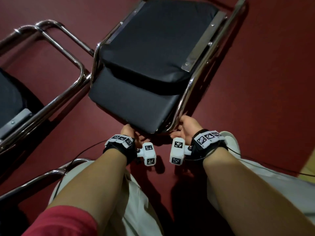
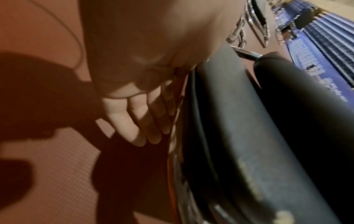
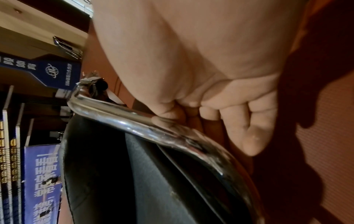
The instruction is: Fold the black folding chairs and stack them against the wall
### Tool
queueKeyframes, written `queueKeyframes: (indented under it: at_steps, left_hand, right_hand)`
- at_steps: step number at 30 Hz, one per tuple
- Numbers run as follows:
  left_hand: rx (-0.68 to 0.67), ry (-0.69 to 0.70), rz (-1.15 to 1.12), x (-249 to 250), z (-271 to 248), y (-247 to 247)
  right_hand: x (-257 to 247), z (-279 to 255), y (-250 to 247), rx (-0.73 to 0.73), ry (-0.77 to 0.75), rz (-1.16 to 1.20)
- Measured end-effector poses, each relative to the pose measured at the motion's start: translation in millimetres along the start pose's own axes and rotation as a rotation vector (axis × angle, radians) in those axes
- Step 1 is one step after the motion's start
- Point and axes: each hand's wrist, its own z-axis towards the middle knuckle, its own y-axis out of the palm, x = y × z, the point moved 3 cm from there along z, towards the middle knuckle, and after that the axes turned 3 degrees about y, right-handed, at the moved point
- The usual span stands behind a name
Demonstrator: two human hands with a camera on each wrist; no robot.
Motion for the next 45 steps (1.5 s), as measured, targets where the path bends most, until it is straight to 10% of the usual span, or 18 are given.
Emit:
queueKeyframes:
  at_steps: [8, 18, 27, 35, 45]
  left_hand:
    - [0.028, 0.02, -0.403, 0, 31, 5]
    - [-0.109, 0.02, -0.365, 9, -22, 22]
    - [-0.113, 0.111, -0.367, 31, -41, 18]
    - [-0.275, 0.09, -0.494, 51, -51, 17]
    - [-0.163, 0.277, -0.36, 62, -55, 10]
  right_hand:
    - [-5, -1, -4, -0.066, -0.018, -0.104]
    - [-14, -10, -9, -0.194, 0.012, -0.204]
    - [-64, -14, -9, 0.221, -0.237, 0.053]
    - [-77, -36, 15, -0.2, -0.342, 0.391]
    - [-81, -44, 27, -0.06, -0.478, 0.309]
